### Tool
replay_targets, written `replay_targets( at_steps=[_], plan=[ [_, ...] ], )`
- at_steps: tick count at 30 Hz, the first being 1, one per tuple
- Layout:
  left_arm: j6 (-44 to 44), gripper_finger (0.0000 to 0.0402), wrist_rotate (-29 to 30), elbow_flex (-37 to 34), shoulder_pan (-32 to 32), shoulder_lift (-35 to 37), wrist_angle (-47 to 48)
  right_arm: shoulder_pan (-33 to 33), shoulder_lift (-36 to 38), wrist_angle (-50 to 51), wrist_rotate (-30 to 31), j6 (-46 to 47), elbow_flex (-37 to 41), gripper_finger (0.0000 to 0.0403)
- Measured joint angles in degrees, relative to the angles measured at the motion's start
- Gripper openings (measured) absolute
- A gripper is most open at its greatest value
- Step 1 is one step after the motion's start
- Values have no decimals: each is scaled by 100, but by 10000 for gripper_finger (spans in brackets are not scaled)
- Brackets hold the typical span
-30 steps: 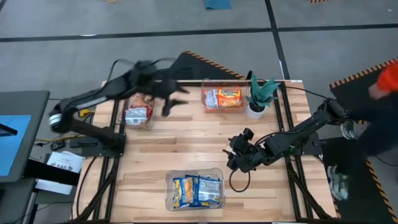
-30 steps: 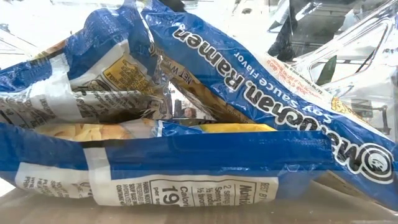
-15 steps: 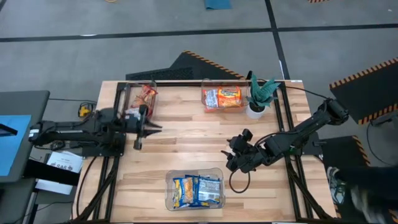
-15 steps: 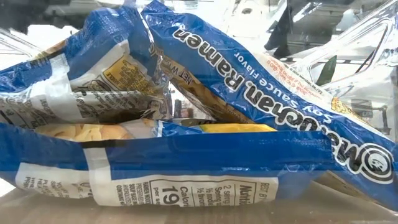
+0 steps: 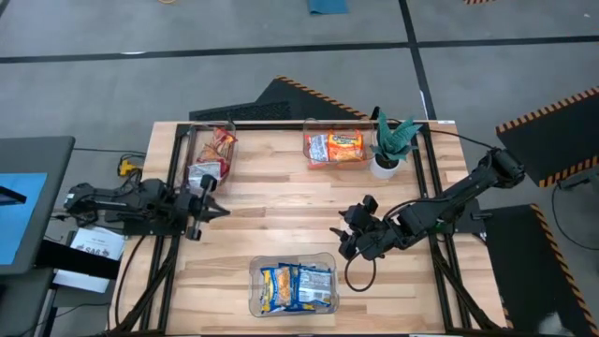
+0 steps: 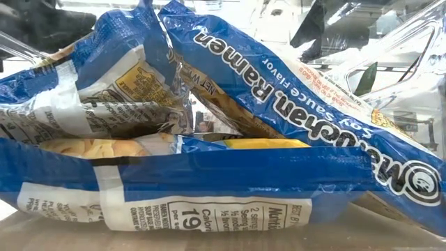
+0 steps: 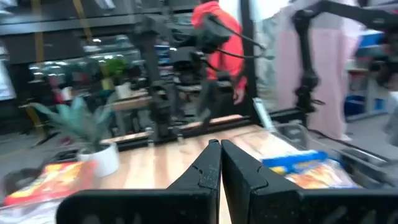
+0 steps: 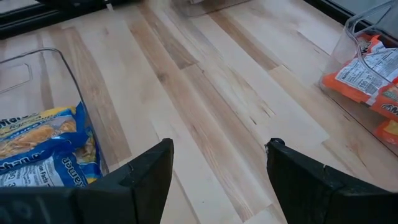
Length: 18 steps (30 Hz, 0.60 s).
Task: Sort Maruchan noodles
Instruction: Return to Home Position
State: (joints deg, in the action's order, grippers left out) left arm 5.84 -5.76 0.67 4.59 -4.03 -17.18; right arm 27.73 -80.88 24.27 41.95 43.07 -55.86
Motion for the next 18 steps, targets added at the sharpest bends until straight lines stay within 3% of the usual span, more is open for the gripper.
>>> replay_targets(
  at_steps=[4, 12, 15, 18],
  plan=[
    [116, 0, -194, -3, 169, 289, 385, -1, 0, 0, -2, 0, 0, 276],
    [41, 0, -387, -7, 242, 374, 274, 43, 0, 603, -11, -124, 0, 267],
    [-97, 0, -279, -10, 242, 374, 273, 132, 0, 1144, -12, -87, 0, 231],
    [-77, 0, -135, -10, 242, 374, 291, 206, 0, 1755, -42, 163, 2, 168]
  ],
)
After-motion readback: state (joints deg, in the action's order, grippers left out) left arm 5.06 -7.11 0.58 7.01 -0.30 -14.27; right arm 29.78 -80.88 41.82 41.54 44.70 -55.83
